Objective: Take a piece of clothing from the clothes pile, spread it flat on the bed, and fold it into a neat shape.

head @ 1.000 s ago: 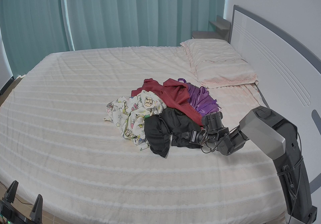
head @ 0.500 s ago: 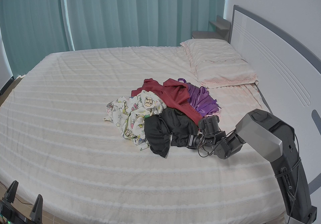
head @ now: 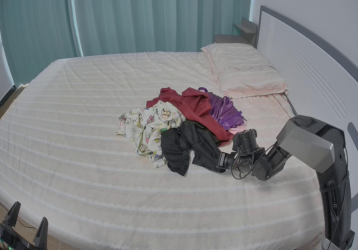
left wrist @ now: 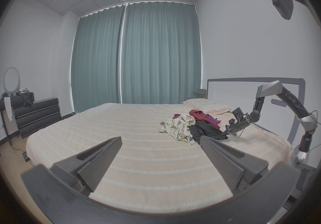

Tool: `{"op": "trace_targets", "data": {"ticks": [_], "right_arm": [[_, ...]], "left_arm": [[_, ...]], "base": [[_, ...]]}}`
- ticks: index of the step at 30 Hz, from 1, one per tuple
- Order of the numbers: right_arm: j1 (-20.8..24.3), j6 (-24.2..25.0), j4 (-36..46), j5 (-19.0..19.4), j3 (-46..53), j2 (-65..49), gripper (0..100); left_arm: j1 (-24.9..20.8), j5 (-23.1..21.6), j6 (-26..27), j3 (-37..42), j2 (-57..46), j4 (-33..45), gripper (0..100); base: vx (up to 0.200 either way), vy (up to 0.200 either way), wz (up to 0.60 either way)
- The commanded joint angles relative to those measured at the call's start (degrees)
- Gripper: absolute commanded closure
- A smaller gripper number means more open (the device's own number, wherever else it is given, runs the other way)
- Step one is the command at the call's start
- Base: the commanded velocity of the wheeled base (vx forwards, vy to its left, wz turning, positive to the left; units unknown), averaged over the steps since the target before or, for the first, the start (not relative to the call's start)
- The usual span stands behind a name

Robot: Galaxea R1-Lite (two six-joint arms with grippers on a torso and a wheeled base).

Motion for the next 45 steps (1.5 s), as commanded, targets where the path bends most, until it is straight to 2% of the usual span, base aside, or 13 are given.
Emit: {"op": "trace_targets", "data": {"ticks": [1, 8, 9, 11, 19, 22, 25, 30, 35, 37, 41, 42, 45], "right_arm": [[0.2, 2.9, -9.6, 5.3, 19.1, -14.6, 100], [0.2, 3.1, -16.4, 5.7, 29.2, -20.4, 100], [0.4, 3.2, -17.4, 5.8, 31.8, -22.6, 100], [0.6, 3.8, -18.2, 5.8, 33.1, -23.9, 100], [2.0, 7.5, -23.8, 5.3, 37.6, -26.0, 100], [2.5, 7.5, -25.7, 5.3, 38.5, -26.2, 100], [3.3, 7.6, -26.8, 5.2, 39.3, -26.4, 100], [3.6, 7.6, -26.8, 5.2, 39.3, -26.8, 100], [3.7, 7.6, -26.9, 5.2, 39.5, -26.9, 100], [3.7, 7.6, -26.9, 5.2, 39.6, -26.9, 100], [3.7, 7.6, -26.9, 5.2, 39.6, -26.9, 100], [3.7, 7.6, -26.9, 5.2, 39.6, -26.9, 100], [3.7, 7.7, -26.9, 5.3, 39.6, -26.7, 100]], "left_arm": [[0.0, -1.3, 0.0, 0.9, -0.9, -0.1, 0], [-0.1, -2.4, 0.4, 0.8, -0.9, -0.6, 0], [-0.2, -4.2, -2.0, -6.0, 2.4, -2.2, 0], [-0.6, -5.7, -6.2, -10.9, 9.5, -1.7, 0], [-2.4, -19.0, -6.1, -11.1, 29.7, -3.0, 0], [-4.3, -20.0, -5.2, -11.2, 35.3, -4.7, 0], [-9.8, -20.0, -5.7, -10.9, 47.0, -8.9, 0], [-13.3, -19.4, -5.8, -11.6, 59.8, -13.4, 0], [-13.8, -19.2, -6.2, -13.7, 73.3, -17.6, 0], [-14.1, -19.1, -8.0, -14.8, 77.2, -19.6, 0], [-16.3, -18.1, -20.0, -19.9, 85.5, -25.0, 0], [-16.3, -18.1, -20.0, -19.9, 85.5, -25.0, 0], [-19.9, -14.1, -28.5, -25.5, 92.2, -25.5, 0]], "base": [[0.0, 0.0, 0.0], [0.0, 0.0, 0.0], [0.0, 0.0, 0.0], [0.0, 0.0, 0.0], [0.0, 0.0, 0.0], [0.0, 0.0, 0.0], [0.0, 0.0, 0.0], [0.0, 0.0, 0.0], [0.0, 0.0, 0.0], [0.0, 0.0, 0.0], [0.0, 0.0, 0.0], [0.0, 0.0, 0.0], [0.0, 0.0, 0.0]]}}
